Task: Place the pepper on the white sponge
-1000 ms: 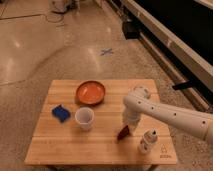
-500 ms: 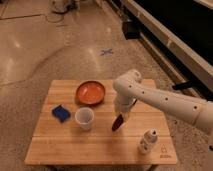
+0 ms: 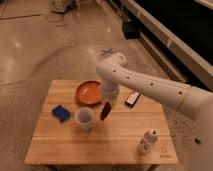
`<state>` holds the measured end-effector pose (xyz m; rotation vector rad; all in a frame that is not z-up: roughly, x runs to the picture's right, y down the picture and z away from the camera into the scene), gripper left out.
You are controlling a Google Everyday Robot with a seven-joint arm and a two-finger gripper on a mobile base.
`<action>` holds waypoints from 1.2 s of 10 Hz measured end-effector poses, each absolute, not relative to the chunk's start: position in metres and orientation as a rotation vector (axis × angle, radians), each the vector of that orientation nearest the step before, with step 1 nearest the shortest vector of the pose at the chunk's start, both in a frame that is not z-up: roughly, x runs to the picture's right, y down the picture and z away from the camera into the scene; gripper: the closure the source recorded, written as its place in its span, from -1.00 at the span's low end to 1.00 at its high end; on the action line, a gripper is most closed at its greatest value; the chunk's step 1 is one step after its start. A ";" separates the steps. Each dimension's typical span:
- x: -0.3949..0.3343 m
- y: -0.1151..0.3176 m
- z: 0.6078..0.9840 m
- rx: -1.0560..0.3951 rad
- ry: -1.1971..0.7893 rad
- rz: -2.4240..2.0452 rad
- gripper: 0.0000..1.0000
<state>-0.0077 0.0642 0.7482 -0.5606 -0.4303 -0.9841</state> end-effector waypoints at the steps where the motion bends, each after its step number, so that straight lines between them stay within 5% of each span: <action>1: -0.030 0.058 0.741 -0.539 -0.459 -1.017 1.00; 12: -0.057 0.048 0.742 -0.514 -0.495 -1.047 1.00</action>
